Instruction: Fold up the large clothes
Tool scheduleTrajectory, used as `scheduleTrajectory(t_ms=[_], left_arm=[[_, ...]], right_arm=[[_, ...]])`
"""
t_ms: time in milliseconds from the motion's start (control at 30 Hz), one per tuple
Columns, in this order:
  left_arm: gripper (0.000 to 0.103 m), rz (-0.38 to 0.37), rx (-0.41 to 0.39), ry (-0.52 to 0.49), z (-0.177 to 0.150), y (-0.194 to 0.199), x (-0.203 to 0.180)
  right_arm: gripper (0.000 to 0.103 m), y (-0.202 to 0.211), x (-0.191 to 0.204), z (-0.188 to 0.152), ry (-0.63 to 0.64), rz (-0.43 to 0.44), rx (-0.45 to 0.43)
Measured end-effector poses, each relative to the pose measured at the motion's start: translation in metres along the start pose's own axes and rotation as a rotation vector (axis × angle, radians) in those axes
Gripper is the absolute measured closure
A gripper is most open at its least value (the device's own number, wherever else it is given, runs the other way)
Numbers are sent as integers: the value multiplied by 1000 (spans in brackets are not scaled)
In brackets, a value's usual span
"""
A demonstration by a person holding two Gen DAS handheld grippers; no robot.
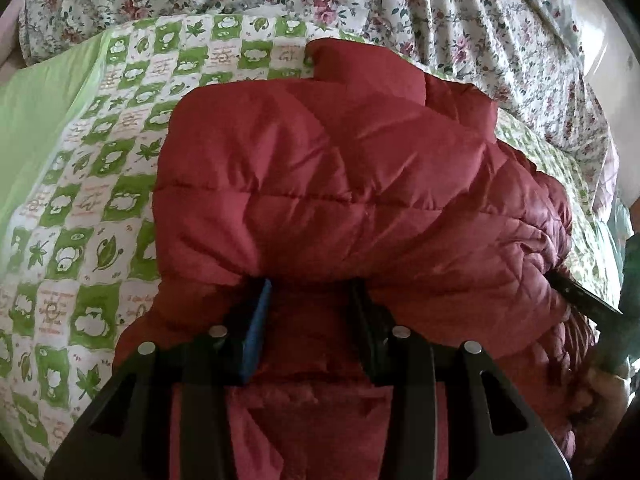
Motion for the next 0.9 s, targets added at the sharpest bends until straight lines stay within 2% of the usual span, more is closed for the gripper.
scheduleTrajectory(t_ms=[100,133,200,433,633,900], left_arm=[[65,10,6,-5,1,-1,-1],[65,12,9,-4,1,-1,0],[65,14,12,-1,1,-2,0],[65,34,12,-8,3,0,-3],[63,13,15,25,0,19,-1],[59,-16,-7,47,-29,59,7]], right_arm=[[87,4,0,1,-15,9,-2],[83,7,0,2,-22,14,-2],[82,21,3,1,-37,29,-13],[61,89,25,-26,-16,77,-74],[60,121,28,-58,-36,92,-81],[55,134,22,-81,-77,106,-68]])
Point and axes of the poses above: each gripper's, at about its wrist camera, not at the fingertips, and y roughly against the way its jaws point, x to its left, z to its top, the point moved 5 cm from there along -y, roughly the way its jaws point, and after that the axes turned 2 degrees about z, right-handed, at the moved point
